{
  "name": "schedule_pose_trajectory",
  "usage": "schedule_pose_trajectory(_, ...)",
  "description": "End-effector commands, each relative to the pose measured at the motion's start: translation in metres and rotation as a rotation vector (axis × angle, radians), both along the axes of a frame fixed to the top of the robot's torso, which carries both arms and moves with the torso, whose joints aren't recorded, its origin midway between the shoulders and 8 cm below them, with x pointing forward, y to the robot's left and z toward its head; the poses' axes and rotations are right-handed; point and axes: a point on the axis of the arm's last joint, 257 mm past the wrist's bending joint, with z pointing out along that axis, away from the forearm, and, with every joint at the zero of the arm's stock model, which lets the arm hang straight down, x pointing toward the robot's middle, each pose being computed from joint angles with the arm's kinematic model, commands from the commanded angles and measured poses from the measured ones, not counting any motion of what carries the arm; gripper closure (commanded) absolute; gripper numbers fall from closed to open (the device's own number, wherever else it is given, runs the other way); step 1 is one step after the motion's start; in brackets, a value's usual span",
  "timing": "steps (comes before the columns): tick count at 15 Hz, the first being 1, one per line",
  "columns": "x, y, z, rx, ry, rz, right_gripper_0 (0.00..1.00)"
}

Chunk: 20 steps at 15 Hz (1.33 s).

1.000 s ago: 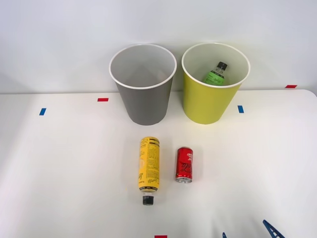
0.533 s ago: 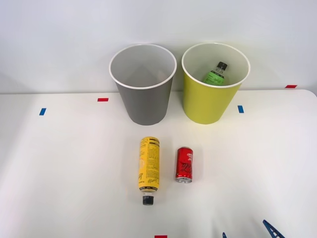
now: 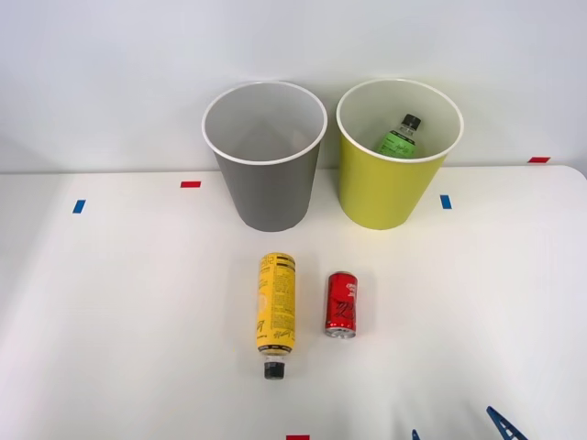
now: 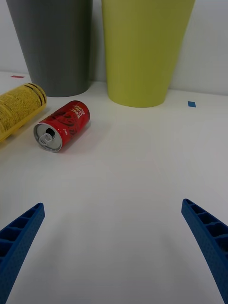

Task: Put cans in the gray bin, plastic bottles in the light green bin

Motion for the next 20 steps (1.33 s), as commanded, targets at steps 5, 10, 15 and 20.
schedule_pose_trajectory(5, 0.0, 0.0, 0.0, 0.0, 0.0, 0.0, 0.0)
schedule_pose_trajectory(10, 0.0, 0.0, 0.0, 0.0, 0.0, 0.0, 0.0)
schedule_pose_trajectory(15, 0.0, 0.0, 0.0, 0.0, 0.0, 0.0, 0.0)
schedule_pose_trajectory(20, 0.0, 0.0, 0.0, 0.0, 0.0, 0.0, 0.0)
